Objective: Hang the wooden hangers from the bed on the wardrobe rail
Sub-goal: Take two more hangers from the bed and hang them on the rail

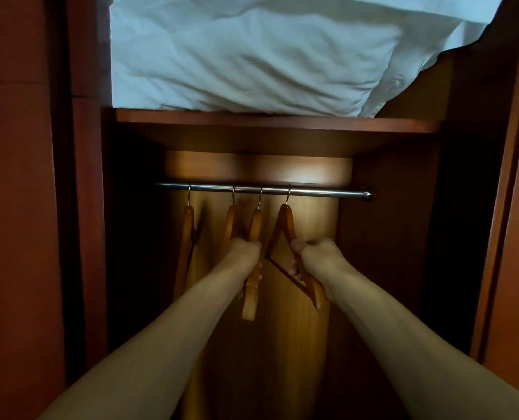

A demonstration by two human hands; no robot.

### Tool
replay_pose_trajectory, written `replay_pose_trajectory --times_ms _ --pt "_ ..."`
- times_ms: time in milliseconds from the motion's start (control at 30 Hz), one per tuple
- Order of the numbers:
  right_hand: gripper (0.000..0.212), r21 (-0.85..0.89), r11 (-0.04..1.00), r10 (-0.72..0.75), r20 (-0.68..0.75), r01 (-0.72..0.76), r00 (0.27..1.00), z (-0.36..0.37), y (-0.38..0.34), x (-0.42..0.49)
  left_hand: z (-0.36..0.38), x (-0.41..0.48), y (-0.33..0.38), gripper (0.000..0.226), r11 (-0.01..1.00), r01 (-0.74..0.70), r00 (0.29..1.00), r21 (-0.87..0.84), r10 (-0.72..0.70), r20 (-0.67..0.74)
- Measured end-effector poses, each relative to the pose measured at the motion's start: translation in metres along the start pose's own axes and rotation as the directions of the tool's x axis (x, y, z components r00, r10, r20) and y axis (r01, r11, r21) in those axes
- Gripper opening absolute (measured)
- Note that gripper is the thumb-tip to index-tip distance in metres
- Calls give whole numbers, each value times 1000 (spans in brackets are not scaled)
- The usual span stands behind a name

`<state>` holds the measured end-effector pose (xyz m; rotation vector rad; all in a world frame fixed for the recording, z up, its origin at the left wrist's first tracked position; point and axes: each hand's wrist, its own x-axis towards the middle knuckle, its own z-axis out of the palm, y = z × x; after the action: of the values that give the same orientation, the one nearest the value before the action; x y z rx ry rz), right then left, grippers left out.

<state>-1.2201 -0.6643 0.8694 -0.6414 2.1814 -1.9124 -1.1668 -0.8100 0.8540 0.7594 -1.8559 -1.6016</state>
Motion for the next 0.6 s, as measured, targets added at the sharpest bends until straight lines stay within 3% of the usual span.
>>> replay_pose_trajectory --times_ms 333,400,500,600 --pt "21 -102 995 8 2 -8 1000 -7 3 1 12 -23 8 37 1000 -7 1000 -13 7 -18" --pt "11 -148 989 -30 -35 25 999 -12 6 -2 14 -23 6 41 1000 -14 1000 -2 14 -4" --pt "9 -205 975 -109 -97 87 989 -18 4 -8 14 -34 5 45 999 -6 1000 48 6 8" --pt "17 -151 979 -146 -70 134 987 -22 -3 -18 13 -43 5 54 995 -3 1000 96 5 -22"
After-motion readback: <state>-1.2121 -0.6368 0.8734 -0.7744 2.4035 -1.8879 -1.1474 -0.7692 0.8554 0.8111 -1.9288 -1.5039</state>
